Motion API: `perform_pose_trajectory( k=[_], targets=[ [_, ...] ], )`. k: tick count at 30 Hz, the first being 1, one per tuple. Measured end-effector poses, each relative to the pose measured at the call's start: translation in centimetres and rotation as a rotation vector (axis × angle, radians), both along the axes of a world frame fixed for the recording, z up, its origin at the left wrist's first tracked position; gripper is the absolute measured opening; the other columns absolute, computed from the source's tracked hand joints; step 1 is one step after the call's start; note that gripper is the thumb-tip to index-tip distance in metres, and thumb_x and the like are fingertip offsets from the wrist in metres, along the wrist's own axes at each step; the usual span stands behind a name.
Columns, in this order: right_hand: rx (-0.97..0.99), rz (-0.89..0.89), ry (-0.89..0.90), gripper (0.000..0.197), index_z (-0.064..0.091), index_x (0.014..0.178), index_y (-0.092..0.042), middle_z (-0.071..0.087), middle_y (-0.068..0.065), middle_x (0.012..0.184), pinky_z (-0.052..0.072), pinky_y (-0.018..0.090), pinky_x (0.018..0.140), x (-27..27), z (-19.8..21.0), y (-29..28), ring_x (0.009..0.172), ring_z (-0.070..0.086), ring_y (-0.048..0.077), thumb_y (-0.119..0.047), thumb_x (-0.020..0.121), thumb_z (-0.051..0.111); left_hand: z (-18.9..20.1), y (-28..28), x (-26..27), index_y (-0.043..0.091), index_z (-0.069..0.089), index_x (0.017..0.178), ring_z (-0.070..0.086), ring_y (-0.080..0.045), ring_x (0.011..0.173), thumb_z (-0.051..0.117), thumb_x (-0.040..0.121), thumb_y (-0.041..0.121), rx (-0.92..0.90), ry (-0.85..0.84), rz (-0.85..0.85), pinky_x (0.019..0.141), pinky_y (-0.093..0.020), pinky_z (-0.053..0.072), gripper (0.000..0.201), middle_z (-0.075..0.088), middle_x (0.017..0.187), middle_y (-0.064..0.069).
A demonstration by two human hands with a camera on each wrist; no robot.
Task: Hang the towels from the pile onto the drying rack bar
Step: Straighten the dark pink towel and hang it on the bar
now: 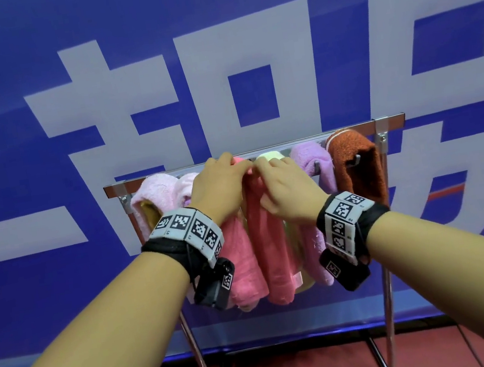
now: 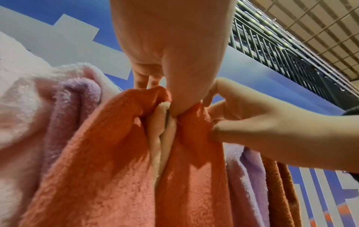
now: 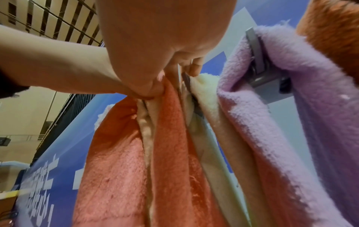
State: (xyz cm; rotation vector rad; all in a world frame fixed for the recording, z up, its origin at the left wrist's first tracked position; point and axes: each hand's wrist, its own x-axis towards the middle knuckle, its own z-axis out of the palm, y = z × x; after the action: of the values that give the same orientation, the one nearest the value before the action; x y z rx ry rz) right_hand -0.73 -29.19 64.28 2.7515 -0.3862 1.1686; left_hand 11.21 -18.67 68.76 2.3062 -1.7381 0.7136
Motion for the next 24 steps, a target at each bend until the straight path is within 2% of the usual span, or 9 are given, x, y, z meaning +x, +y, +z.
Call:
perform_pose_trajectory(
  k=[3, 6, 8, 11, 13, 16, 19, 22, 24],
  targets=[
    [0.083, -0.026, -0.065, 0.033, 0.054, 0.107, -0.011, 0.065, 0.004, 0.088, 0.040, 0.041, 0.075, -0.2, 0.5, -0.9, 0.090, 0.055, 0.030, -0.026, 0.079, 0.045, 0.2, -0.1, -0.1, 0.034, 0.062, 0.125, 0.053, -0.030, 0.106, 0.049, 0.095, 0.018, 0.050, -0.066, 0.028, 0.080, -0.038, 0.045, 0.036, 0.052, 0.123, -0.005],
    [-0.062, -0.115, 0.045, 0.038, 0.065, 0.096, -0.015, 0.062, 0.005, 0.095, 0.039, 0.039, 0.072, 0.6, 0.7, -1.3, 0.093, 0.055, 0.031, -0.032, 0.078, 0.036, 0.3, -0.1, -0.2, 0.035, 0.062, 0.125, 0.056, -0.031, 0.105, 0.048, 0.094, 0.016, 0.066, -0.106, 0.029, 0.077, -0.038, 0.045, 0.039, 0.053, 0.121, -0.006],
    [-0.111, -0.154, 0.128, 0.039, 0.068, 0.098, -0.016, 0.061, 0.007, 0.109, 0.040, 0.039, 0.075, 0.8, 0.8, -1.5, 0.100, 0.055, 0.033, -0.034, 0.077, 0.041, 0.4, -0.1, -0.3, 0.037, 0.059, 0.129, 0.055, -0.032, 0.106, 0.047, 0.094, 0.016, 0.081, -0.114, 0.022, 0.078, -0.039, 0.045, 0.043, 0.052, 0.122, -0.007],
    [-0.097, -0.210, 0.246, 0.035, 0.064, 0.113, -0.021, 0.056, 0.002, 0.126, 0.038, 0.040, 0.083, 0.8, 1.1, -2.1, 0.116, 0.049, 0.028, -0.031, 0.081, 0.055, 0.3, 0.0, -0.6, 0.036, 0.055, 0.132, 0.053, -0.032, 0.108, 0.047, 0.094, 0.017, 0.103, -0.136, 0.035, 0.081, -0.040, 0.045, 0.043, 0.052, 0.122, -0.008],
    [-0.146, -0.225, 0.269, 0.032, 0.063, 0.114, -0.025, 0.057, -0.003, 0.124, 0.037, 0.039, 0.081, 0.6, 1.5, -2.2, 0.116, 0.048, 0.025, -0.031, 0.084, 0.053, 0.3, -0.1, -0.9, 0.033, 0.056, 0.130, 0.053, -0.032, 0.107, 0.048, 0.092, 0.017, 0.104, -0.151, 0.048, 0.080, -0.039, 0.044, 0.042, 0.053, 0.120, -0.008],
    [-0.227, -0.222, 0.321, 0.025, 0.064, 0.108, -0.023, 0.060, -0.005, 0.119, 0.036, 0.039, 0.076, 0.4, 1.8, -2.4, 0.114, 0.051, 0.024, -0.022, 0.085, 0.052, 0.3, -0.3, -1.2, 0.033, 0.059, 0.127, 0.053, -0.032, 0.106, 0.050, 0.091, 0.020, 0.131, -0.179, 0.055, 0.079, -0.040, 0.045, 0.039, 0.051, 0.119, -0.008],
    [-0.310, -0.214, 0.367, 0.025, 0.065, 0.105, -0.023, 0.060, -0.007, 0.118, 0.036, 0.038, 0.079, 0.1, 2.1, -2.4, 0.117, 0.049, 0.023, -0.017, 0.085, 0.051, 0.1, -0.3, -1.2, 0.035, 0.058, 0.128, 0.049, -0.033, 0.113, 0.052, 0.092, 0.024, 0.203, -0.219, 0.055, 0.081, -0.041, 0.045, 0.038, 0.044, 0.125, -0.010],
    [-0.308, -0.200, 0.408, 0.026, 0.069, 0.103, -0.029, 0.056, -0.003, 0.125, 0.037, 0.040, 0.081, -0.1, 2.0, -2.4, 0.120, 0.046, 0.027, -0.020, 0.084, 0.054, -0.3, -0.2, -1.2, 0.039, 0.058, 0.130, 0.044, -0.035, 0.116, 0.050, 0.095, 0.027, 0.238, -0.255, 0.036, 0.082, -0.042, 0.046, 0.037, 0.039, 0.129, -0.012],
    [-0.303, -0.218, 0.413, 0.024, 0.073, 0.097, -0.033, 0.055, 0.000, 0.127, 0.039, 0.042, 0.078, -0.1, 1.7, -2.2, 0.117, 0.048, 0.030, -0.023, 0.083, 0.057, -0.4, -0.1, -1.2, 0.040, 0.057, 0.131, 0.041, -0.036, 0.119, 0.046, 0.098, 0.030, 0.244, -0.278, 0.047, 0.083, -0.043, 0.046, 0.036, 0.038, 0.131, -0.013]
  ],
)
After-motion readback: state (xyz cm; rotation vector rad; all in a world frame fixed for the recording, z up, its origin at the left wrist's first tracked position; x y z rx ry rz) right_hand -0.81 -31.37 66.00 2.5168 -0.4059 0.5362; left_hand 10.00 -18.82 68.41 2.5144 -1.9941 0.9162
